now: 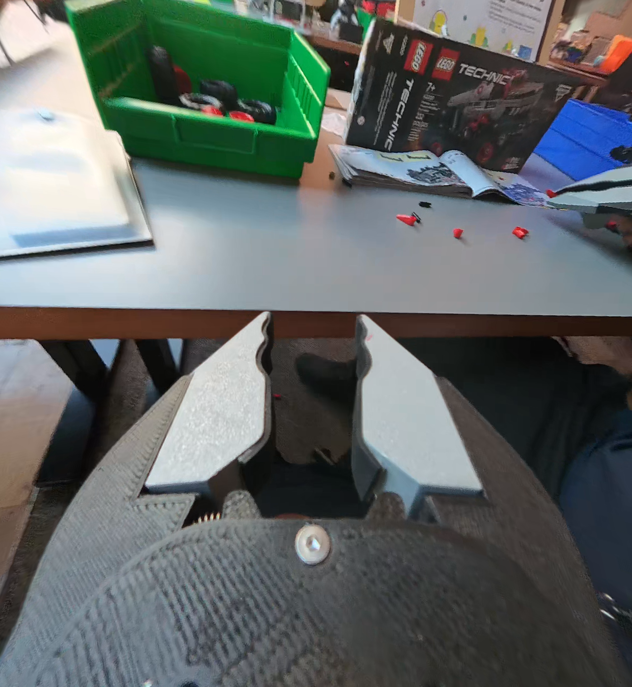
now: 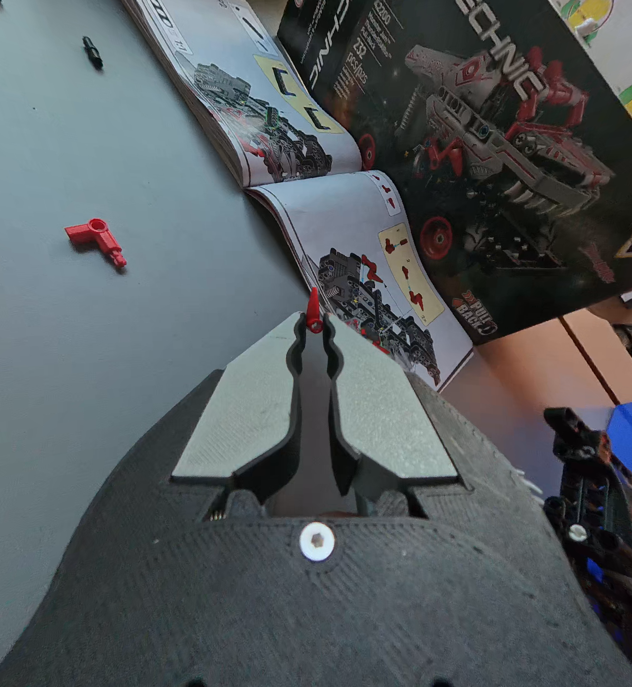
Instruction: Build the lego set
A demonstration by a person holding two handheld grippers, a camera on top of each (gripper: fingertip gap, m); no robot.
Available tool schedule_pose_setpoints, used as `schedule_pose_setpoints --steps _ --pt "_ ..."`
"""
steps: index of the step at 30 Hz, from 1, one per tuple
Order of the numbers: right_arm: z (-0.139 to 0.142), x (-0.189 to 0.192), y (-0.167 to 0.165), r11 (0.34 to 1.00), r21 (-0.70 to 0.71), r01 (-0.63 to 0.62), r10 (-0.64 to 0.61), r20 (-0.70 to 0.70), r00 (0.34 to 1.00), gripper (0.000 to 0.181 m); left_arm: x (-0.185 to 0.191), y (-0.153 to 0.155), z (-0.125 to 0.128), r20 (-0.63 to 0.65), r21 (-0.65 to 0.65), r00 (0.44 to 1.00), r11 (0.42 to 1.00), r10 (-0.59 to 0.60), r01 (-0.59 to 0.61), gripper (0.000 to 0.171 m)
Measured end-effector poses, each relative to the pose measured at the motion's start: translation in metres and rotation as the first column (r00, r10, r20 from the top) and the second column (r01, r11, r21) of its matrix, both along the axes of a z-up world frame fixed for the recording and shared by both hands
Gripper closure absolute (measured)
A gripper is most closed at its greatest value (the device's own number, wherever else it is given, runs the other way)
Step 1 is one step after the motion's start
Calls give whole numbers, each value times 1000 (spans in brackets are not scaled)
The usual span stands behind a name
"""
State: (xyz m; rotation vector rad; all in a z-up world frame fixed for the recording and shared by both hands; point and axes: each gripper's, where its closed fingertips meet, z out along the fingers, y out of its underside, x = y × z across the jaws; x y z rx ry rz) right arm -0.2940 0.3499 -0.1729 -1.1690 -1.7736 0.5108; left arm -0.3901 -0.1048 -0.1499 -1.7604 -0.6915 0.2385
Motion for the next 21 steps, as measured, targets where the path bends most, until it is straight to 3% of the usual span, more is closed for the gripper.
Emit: schedule_pose_setpoints --steps 2,8,14,21 --pt "3 -6 -5 999 36 -36 37 -22 999 177 4 3 -8 59 5 998 999 -33 33 126" --pt "2 -24 -8 994 41 -99 100 -13 995 176 -2 1 -17 28 -58 1000 998 7 -5 128" --pt "2 -33 -36 969 70 -237 239 -20 971 176 -11 -2 -19 16 -59 998 996 63 -62 126" --pt "15 -32 -46 953 -22 -303 300 -83 950 176 0 -2 -34 55 -104 996 993 65 -59 126"
